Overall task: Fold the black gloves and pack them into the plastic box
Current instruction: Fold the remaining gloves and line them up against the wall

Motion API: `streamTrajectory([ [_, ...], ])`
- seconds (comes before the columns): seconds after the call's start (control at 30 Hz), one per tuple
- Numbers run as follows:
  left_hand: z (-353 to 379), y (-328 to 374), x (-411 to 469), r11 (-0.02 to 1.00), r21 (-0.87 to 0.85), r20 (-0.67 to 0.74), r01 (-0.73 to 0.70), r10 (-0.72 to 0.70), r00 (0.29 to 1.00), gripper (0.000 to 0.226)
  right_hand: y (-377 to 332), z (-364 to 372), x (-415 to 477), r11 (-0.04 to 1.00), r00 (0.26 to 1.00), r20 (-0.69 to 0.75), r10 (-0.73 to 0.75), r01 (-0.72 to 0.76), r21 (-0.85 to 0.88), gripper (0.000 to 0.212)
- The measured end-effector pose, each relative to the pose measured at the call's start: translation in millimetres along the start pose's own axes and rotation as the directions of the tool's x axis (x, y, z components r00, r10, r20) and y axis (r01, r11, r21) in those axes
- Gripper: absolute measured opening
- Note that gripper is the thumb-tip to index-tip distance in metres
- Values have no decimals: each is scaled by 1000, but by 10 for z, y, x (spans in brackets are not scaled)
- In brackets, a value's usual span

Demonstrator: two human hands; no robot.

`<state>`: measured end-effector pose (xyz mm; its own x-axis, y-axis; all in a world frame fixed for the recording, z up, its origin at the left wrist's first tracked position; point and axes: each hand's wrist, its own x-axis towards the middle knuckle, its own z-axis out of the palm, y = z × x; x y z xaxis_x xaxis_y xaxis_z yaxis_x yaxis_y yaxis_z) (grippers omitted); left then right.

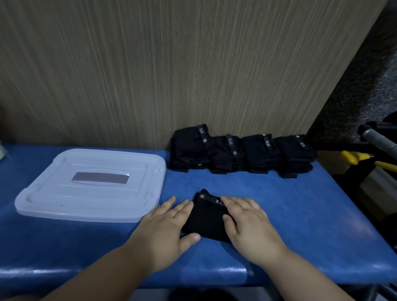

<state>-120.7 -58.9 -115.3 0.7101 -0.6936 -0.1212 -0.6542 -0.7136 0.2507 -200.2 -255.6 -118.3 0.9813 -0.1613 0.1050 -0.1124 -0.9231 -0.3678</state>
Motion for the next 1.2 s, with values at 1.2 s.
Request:
streamTrajectory([
  [1.2, -334, 540, 559, 72, -991, 91, 116, -283, 955, 14, 29, -383, 201, 220, 917, 194, 348, -281, 934, 60],
])
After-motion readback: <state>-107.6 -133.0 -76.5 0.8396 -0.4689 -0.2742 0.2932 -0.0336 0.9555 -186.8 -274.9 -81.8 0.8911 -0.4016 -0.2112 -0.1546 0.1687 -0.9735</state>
